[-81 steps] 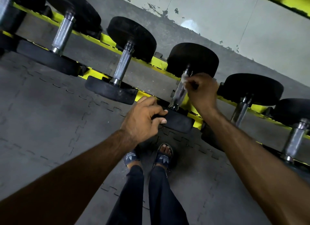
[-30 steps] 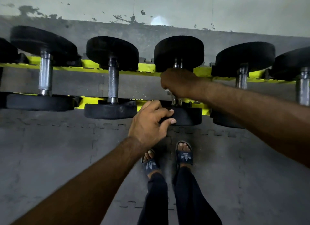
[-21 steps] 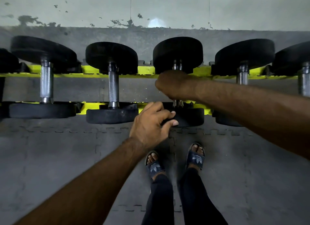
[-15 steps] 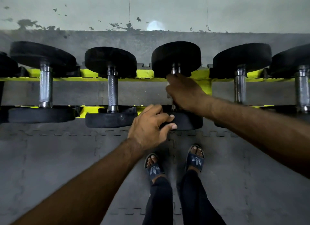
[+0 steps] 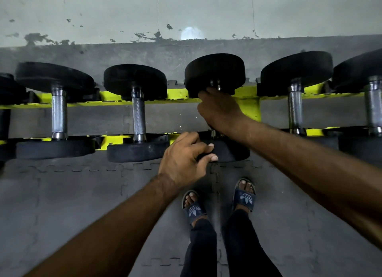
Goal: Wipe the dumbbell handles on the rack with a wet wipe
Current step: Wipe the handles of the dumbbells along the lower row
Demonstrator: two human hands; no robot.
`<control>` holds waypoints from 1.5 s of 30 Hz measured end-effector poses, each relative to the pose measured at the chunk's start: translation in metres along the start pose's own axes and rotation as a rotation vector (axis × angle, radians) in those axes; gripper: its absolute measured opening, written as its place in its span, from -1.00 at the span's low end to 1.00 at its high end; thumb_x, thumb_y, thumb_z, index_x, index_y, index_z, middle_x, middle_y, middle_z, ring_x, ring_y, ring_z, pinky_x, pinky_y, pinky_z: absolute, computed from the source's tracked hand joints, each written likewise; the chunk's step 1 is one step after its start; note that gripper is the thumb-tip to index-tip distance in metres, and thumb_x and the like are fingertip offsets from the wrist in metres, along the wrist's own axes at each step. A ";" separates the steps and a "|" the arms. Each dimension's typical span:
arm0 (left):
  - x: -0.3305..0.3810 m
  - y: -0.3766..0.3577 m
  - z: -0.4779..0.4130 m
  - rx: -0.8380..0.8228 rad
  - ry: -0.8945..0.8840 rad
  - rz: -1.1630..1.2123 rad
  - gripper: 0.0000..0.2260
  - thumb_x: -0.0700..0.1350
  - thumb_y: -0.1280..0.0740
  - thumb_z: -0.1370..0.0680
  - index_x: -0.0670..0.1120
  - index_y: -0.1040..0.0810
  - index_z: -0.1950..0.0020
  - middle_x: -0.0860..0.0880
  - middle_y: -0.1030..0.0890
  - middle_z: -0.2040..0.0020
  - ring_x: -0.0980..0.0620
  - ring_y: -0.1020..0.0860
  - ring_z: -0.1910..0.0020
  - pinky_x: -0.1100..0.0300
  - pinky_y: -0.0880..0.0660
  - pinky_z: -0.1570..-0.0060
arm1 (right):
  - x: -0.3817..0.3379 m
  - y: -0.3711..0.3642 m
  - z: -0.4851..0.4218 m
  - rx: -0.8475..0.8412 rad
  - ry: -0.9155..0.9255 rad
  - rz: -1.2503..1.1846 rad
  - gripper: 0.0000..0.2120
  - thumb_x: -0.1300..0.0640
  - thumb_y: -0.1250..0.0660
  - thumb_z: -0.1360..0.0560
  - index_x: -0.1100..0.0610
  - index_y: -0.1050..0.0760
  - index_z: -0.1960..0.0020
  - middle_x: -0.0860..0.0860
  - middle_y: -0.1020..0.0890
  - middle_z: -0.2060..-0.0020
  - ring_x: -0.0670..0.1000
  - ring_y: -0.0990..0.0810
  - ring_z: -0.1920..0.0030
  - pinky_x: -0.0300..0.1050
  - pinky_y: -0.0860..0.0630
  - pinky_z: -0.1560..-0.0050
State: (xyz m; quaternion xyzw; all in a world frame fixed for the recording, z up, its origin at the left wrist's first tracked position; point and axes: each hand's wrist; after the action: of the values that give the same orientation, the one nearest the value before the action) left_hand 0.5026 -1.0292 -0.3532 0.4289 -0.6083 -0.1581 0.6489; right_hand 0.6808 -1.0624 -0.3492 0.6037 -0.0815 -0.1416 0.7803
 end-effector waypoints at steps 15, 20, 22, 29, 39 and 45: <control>0.003 -0.005 0.008 0.037 0.000 -0.006 -0.81 -0.02 -0.46 -0.50 -0.15 -0.70 0.07 -0.05 -0.49 0.21 -0.08 -0.49 0.16 0.05 -0.50 0.25 | -0.002 0.034 -0.008 -0.312 0.126 0.091 -0.87 0.37 -0.20 -0.54 0.35 -0.51 0.02 0.22 -0.51 0.00 0.26 -0.51 -0.18 0.07 -0.42 0.08; 0.003 -0.004 0.009 0.028 -0.007 -0.020 -0.81 -0.01 -0.46 -0.51 -0.14 -0.68 0.08 -0.05 -0.50 0.19 -0.06 -0.46 0.16 0.06 -0.48 0.28 | 0.024 -0.009 0.034 0.235 -0.225 -0.465 -0.88 0.26 -0.33 -0.43 0.21 -0.64 0.20 0.16 -0.64 0.20 0.16 -0.62 0.15 -0.11 -0.46 0.22; 0.003 -0.004 0.009 0.035 -0.010 -0.022 -0.82 -0.02 -0.46 -0.51 -0.14 -0.68 0.09 -0.05 -0.50 0.20 -0.07 -0.47 0.17 0.06 -0.48 0.29 | 0.022 -0.022 0.042 0.314 -0.485 -0.831 -0.89 0.22 -0.40 -0.46 0.15 -0.66 0.22 0.06 -0.69 0.26 0.01 -0.64 0.24 -0.16 -0.51 0.21; 0.003 -0.005 0.009 0.044 0.003 -0.011 -0.83 -0.03 -0.48 -0.50 -0.14 -0.68 0.11 -0.05 -0.50 0.22 -0.07 -0.47 0.19 0.04 -0.47 0.30 | 0.054 -0.035 -0.005 0.236 -1.045 -1.858 -0.79 0.47 -0.29 -0.45 0.20 -0.58 0.07 0.09 -0.63 0.24 0.03 -0.62 0.29 -0.09 -0.62 0.28; 0.004 -0.004 0.008 0.040 0.004 -0.011 -0.81 -0.02 -0.47 -0.50 -0.15 -0.67 0.13 -0.05 -0.49 0.23 -0.06 -0.47 0.20 0.06 -0.46 0.31 | 0.060 -0.041 0.018 -0.137 -0.982 -1.872 -0.82 0.40 -0.26 -0.57 0.18 -0.53 0.11 0.02 -0.61 0.31 -0.11 -0.59 0.39 -0.29 -0.53 0.45; 0.004 0.000 0.005 0.024 0.003 -0.014 -0.80 -0.02 -0.47 -0.49 -0.16 -0.65 0.16 -0.05 -0.47 0.26 -0.06 -0.45 0.22 0.04 -0.45 0.33 | 0.055 -0.044 0.016 -0.176 -0.939 -1.862 -0.72 0.46 -0.15 -0.58 0.16 -0.51 0.10 0.05 -0.58 0.25 -0.05 -0.57 0.27 -0.23 -0.59 0.40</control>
State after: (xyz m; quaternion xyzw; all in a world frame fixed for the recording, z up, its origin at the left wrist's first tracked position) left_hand 0.4989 -1.0340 -0.3515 0.4410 -0.6061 -0.1545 0.6437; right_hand 0.7231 -1.1049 -0.3902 0.2531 0.1312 -0.9123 0.2941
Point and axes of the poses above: each hand's wrist, its own z-axis away from the middle knuckle, its own y-axis out of the back of the hand, x = y × z
